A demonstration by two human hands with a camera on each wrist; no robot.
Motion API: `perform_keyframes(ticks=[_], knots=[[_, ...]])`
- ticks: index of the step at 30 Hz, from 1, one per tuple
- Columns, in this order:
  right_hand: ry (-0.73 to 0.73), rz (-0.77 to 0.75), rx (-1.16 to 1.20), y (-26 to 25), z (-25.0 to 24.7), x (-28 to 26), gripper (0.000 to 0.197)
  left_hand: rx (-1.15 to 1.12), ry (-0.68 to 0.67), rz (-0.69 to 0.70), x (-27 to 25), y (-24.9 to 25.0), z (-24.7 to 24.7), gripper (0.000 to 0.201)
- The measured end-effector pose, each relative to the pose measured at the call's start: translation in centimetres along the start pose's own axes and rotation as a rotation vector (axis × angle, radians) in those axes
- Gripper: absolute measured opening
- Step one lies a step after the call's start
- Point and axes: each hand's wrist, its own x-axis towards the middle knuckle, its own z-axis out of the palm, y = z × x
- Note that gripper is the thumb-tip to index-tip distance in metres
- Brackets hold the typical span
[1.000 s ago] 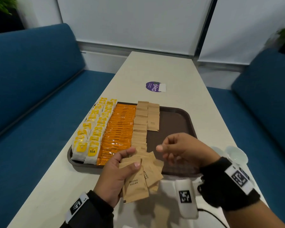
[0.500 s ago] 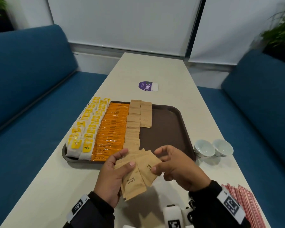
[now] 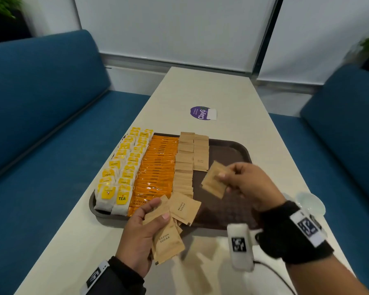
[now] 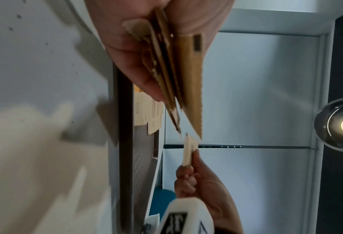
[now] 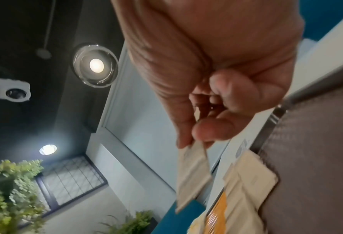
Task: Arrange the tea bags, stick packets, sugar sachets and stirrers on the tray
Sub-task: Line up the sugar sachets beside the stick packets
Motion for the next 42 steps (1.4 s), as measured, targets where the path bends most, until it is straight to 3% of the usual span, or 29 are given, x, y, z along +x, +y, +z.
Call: perform_keyframes(ticks=[3,9,15,23,27,31,37,42], knots=[[0.04,-0.006,-0.114,-1.4,-0.5,4.7,0.011,0.012,-0.003,0.0,0.4,0.4,-0.2,0.039],[-0.022,0.09,-0.31,-0.8,1.4,11.8,0.018,0.042,-0.025,-0.017,0.8,0.5,0.0,0.042],[-0.038,0.132,-0.336,0.6,2.9,14.2,0.017,0.059,-0.062,-0.028,0.8,0.3,-0.1,0.055],[0.039,0.097,-0.369,0.1,3.5,14.6,0.022,0.069,-0.068,-0.035,0.7,0.1,0.0,0.056],[0.087,0.106,-0.468,-0.5,3.0,13.5,0.022,0.078,-0.066,-0.023,0.3,0.3,0.3,0.055],[0.074,0.02,-0.388,-1.6,1.6,10.0,0.015,0.071,-0.07,-0.003,-0.4,0.6,0.5,0.049],[-0.126,-0.107,-0.28,-1.8,-0.5,1.8,0.014,0.091,-0.093,0.028,-1.4,0.3,1.0,0.043],[-0.361,-0.031,-0.051,0.7,0.1,-3.9,0.028,0.114,-0.124,0.05,-2.1,-0.5,1.7,0.044]])
